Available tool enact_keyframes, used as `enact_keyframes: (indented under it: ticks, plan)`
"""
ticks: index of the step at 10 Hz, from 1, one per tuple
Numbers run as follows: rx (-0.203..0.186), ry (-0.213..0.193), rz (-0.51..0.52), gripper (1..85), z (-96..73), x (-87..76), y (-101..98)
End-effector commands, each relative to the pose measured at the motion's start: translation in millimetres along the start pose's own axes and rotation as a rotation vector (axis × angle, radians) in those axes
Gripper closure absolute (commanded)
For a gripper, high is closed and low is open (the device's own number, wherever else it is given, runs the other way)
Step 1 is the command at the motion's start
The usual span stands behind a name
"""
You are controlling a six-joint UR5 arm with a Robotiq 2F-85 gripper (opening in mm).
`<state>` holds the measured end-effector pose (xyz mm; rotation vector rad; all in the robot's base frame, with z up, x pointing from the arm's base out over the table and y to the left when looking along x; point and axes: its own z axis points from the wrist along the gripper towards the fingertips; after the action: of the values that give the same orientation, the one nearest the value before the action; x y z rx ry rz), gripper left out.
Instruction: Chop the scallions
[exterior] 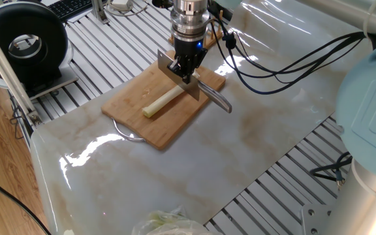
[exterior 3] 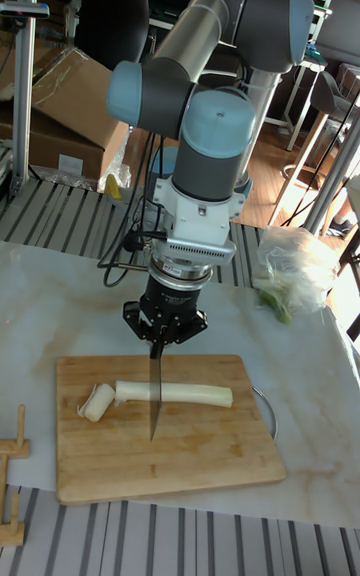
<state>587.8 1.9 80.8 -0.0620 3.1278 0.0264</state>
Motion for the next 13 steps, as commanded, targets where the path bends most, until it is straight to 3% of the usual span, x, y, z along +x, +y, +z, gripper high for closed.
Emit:
enact_keyframes:
  ticks: [1,13]
  plan:
    - [0.005,0.0,0.004,84.3,1.1,0.2,1.3]
    - [0.023,-0.005,-0.006,84.3,2.4,-1.9,3.7]
